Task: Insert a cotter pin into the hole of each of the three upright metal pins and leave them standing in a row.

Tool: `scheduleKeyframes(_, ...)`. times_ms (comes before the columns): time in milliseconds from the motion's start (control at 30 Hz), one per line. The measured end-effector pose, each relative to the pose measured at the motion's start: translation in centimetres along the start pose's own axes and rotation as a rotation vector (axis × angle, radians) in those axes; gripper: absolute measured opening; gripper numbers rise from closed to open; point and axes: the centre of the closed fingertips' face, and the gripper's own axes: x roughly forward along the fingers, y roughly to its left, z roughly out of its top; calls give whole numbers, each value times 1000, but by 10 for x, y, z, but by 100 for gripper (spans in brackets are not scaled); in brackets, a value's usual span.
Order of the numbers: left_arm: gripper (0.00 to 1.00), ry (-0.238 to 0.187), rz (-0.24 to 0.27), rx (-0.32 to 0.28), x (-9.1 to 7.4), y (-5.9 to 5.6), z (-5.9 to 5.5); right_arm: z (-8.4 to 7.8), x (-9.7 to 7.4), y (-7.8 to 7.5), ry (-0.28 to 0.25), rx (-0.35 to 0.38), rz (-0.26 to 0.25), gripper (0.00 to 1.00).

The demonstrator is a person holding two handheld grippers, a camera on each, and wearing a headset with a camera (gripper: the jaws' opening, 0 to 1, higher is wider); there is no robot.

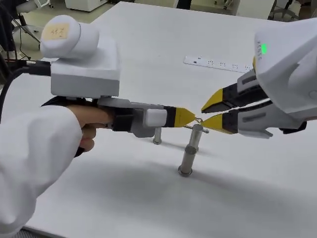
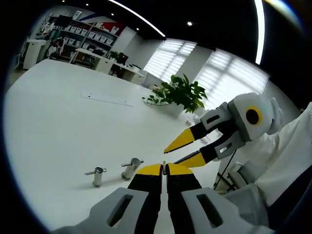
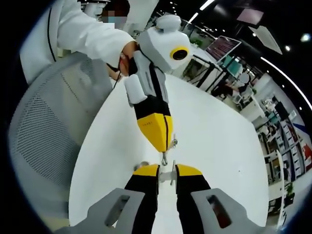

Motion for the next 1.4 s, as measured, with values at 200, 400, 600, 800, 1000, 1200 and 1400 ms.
scheduleKeyframes(200,0,-7,-10,101,-4,-5,-1,-5,-1,4,-25,87,38,8)
scheduleKeyframes(400,0,-8,-35,213,-4,-10,-1,-6,-1,12,-50,145,94,10)
scheduleKeyframes(600,0,4,-55,362,-2,-15,-1,-2,-1,17,-95,207,136,9)
scheduleKeyframes(800,0,-5,-104,449,-4,-27,-1,4,-2,24,-142,268,182,6)
scheduleKeyframes(1000,0,-9,-142,494,-3,-36,-1,8,-3,30,-163,289,214,2)
scheduleKeyframes(1200,0,-3,-166,518,-1,-40,-2,10,-4,35,-177,286,245,0)
scheduleKeyframes(1400,0,27,-185,543,1,-45,-8,9,-7,39,-165,261,272,0)
